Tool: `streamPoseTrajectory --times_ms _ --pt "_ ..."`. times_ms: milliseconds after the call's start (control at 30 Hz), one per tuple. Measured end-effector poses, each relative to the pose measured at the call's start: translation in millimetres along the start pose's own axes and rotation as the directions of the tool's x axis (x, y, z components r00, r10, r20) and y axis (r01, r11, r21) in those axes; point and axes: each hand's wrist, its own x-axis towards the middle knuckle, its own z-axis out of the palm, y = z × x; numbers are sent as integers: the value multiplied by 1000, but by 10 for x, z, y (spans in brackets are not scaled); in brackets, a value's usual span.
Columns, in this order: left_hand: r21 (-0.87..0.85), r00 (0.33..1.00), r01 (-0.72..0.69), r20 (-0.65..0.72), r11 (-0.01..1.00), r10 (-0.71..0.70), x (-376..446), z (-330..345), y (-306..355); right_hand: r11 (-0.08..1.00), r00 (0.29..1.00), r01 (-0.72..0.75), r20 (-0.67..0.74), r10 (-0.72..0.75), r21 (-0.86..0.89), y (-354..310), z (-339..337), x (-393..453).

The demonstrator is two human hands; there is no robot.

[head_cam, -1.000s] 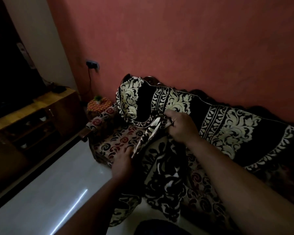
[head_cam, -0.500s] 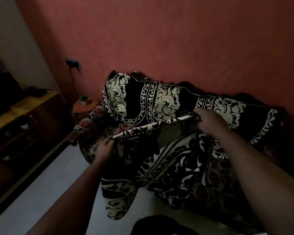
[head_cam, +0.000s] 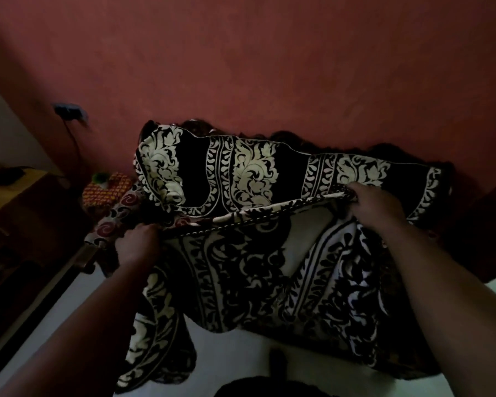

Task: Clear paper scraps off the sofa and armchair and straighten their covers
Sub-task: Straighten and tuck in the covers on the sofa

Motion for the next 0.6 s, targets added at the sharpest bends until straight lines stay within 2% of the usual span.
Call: streamPoseTrajectory --times_ms 100,233,367,433,533,600 --pt "-69 999 -46 5 997 47 455 -65 374 997 997 -79 -5 80 22 270 43 407" --pt "-82 982 -126 -154 989 112 1171 -260 1002 984 981 -173 -88 175 30 506 38 1084" --pt "-68 935 -170 -325 983 140 1872 -440 1381 990 940 -138 -310 144 43 627 -2 1599" --pt "-83 909 -184 -394 979 138 2137 -424 1469 994 932 -97 -345 107 45 699 27 1731" --pt "-24 914 -242 -342 970 220 2273 -154 1460 995 979 -82 -183 90 52 906 274 1761" --pt "22 938 -304 -169 953 303 2266 200 1364 993 993 -114 -34 116 35 1053 536 1687"
